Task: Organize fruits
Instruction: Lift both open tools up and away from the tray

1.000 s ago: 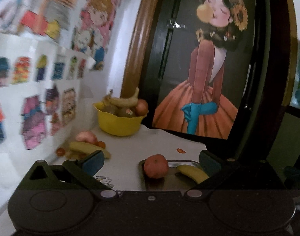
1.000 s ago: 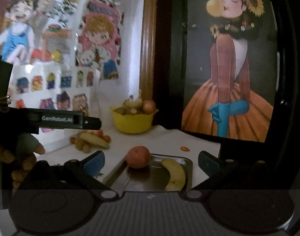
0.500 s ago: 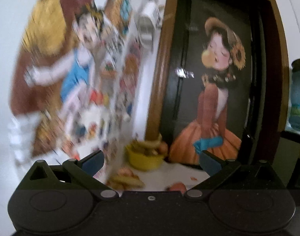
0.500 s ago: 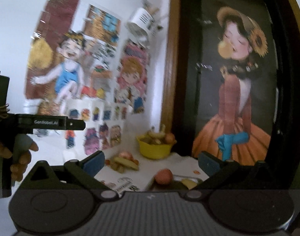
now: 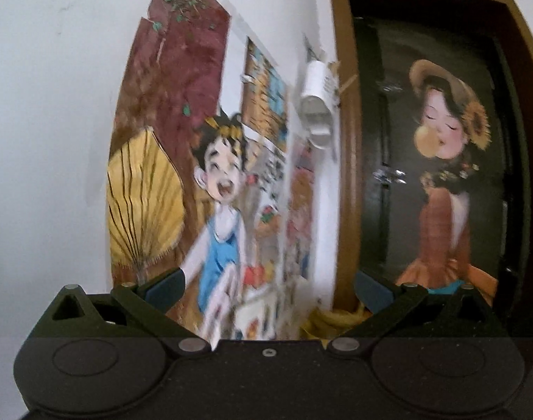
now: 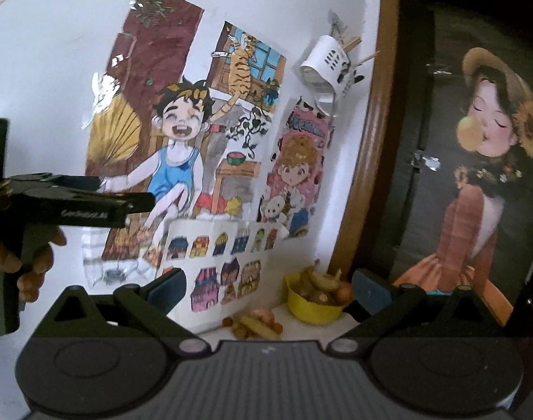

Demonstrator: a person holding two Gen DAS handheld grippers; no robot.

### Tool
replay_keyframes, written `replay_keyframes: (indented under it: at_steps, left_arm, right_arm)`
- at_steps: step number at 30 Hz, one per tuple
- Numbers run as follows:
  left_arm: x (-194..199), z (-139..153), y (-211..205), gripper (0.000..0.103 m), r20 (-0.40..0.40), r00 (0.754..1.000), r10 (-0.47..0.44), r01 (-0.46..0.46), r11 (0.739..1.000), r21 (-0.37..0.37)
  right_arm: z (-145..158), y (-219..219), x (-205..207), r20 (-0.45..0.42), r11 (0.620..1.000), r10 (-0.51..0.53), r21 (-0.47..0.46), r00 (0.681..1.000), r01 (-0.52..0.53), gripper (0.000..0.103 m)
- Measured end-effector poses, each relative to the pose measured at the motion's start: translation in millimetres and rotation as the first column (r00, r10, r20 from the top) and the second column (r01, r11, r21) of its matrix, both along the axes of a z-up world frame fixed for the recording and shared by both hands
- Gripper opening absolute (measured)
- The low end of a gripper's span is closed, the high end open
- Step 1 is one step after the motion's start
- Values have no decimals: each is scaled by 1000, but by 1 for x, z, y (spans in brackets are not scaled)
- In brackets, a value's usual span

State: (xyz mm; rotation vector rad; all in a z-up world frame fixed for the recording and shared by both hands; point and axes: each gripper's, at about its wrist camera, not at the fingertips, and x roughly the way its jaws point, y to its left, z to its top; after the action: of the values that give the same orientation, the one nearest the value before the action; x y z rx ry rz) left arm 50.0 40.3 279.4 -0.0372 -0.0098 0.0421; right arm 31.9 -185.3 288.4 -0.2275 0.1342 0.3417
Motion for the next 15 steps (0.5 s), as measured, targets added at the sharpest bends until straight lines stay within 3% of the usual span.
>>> replay_keyframes:
  at_steps: [4, 7, 11, 15]
  left_arm:
    - [21, -2, 4, 102, -6, 1000, 19, -19, 1000, -21]
    - [38, -20, 6, 102, -43, 999, 20, -23, 998, -61]
    - [63, -58, 5, 102, -131, 991, 1, -12, 996, -86]
    - [85, -99, 1, 102, -213, 976, -42, 21, 995, -98]
  right_arm:
    - [18, 1, 45, -31, 997, 58, 61, 998, -56, 103]
    - [15, -5, 74, -8, 987, 97, 127, 995, -95, 103]
    - [-17, -20, 115, 5, 972, 126, 200, 992, -125, 103]
    - [-61, -28, 160, -72, 965, 163, 221, 984, -144, 103]
